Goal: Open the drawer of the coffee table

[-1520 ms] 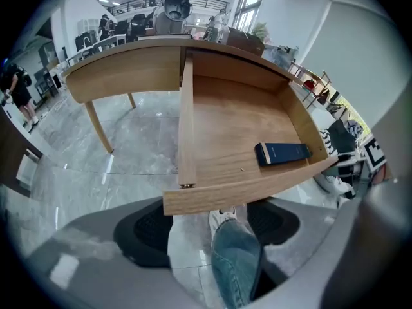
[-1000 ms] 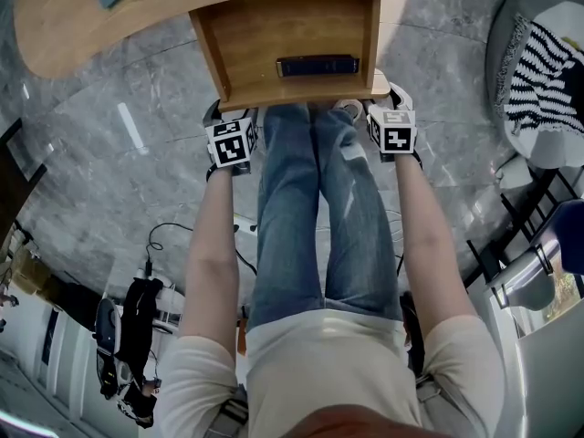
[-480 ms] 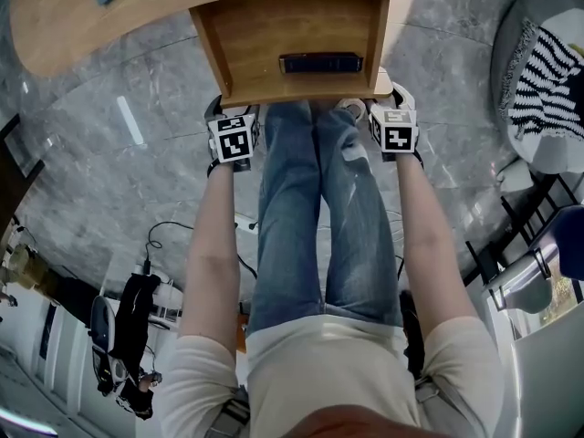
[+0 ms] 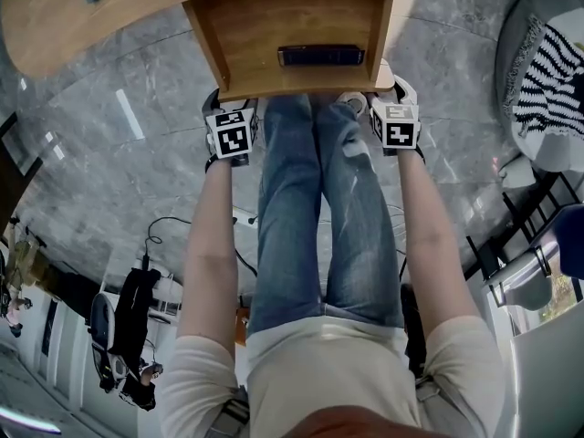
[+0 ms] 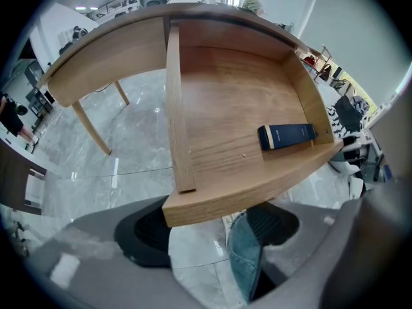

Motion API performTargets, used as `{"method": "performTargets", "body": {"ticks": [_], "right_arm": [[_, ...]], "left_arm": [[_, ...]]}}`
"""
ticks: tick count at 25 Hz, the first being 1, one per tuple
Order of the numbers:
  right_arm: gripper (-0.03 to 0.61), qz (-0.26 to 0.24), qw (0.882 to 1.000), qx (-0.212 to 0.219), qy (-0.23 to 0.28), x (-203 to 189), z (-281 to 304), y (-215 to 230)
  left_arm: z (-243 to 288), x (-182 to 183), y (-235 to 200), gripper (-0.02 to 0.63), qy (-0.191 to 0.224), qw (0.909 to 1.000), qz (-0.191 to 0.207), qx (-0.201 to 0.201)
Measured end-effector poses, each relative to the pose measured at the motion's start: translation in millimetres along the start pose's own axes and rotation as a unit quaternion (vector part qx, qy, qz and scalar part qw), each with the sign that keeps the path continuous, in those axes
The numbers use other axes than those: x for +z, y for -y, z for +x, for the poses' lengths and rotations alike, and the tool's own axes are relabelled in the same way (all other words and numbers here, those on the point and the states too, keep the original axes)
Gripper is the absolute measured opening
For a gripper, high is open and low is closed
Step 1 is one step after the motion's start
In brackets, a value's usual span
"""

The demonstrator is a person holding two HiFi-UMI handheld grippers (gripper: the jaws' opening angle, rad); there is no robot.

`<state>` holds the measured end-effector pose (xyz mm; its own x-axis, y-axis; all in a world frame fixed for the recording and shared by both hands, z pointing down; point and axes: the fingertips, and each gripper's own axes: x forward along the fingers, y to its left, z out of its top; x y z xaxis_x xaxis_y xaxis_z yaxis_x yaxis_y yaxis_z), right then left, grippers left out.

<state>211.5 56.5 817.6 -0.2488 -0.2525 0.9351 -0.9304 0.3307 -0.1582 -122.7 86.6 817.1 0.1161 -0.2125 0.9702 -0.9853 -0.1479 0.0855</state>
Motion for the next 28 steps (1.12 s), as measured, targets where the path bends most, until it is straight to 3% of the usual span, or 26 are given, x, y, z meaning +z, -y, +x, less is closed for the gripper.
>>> {"method": "performTargets", "body": {"ticks": [28], "right_arm": [[0.267, -0.025, 1.0, -0.002, -0.017, -10.3, 41.1, 5.5]], "left_arm": [[41.4, -9.6, -9.7, 0.359, -0.03, 0.9992, 0.026, 0.008]]}}
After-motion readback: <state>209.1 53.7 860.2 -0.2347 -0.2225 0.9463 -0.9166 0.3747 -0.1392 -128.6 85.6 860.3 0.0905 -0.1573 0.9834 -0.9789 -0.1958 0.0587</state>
